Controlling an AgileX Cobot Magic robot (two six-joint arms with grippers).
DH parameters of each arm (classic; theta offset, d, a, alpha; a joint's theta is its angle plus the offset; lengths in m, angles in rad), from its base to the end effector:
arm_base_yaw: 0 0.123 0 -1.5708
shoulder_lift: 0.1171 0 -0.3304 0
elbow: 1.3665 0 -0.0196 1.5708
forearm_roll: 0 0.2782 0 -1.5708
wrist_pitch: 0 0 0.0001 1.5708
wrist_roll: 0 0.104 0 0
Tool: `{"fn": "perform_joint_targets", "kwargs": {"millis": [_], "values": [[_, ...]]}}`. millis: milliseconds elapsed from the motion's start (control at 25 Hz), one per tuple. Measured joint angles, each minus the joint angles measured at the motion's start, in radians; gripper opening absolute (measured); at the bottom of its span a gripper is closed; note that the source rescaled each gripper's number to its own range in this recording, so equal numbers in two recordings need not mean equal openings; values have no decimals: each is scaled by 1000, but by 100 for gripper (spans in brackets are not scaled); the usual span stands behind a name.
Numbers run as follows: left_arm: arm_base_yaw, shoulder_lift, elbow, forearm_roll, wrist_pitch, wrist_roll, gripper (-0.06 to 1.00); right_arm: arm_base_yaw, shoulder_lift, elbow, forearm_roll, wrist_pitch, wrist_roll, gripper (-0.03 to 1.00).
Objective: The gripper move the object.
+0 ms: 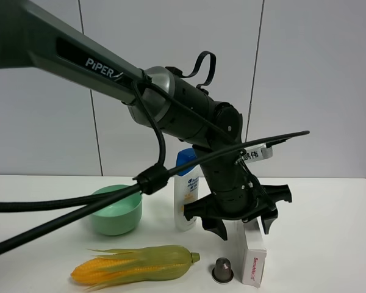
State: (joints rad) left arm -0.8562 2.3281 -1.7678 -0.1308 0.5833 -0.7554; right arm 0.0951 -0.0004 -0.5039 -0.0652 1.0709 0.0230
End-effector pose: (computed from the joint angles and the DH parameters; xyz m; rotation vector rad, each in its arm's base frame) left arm 0.3622 -0.4289 0.1355 0.0147 2.7899 -0.6262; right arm -0.0154 -0.0074 0.2850 -0.0703 2.0473 -0.0045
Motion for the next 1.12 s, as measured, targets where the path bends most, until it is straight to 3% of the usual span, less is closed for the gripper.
{"fn": "perform_joint_targets", "kwargs": {"millis": [600,840,1120], "values": [[0,-35,0,-6,24,6,58,0,0,0,0,0,0,100],[0,-85,0,1,42,61,58,0,0,0,0,0,0,100],[25,-177,0,79,86,158,58,0,0,0,0,0,0,100]]}}
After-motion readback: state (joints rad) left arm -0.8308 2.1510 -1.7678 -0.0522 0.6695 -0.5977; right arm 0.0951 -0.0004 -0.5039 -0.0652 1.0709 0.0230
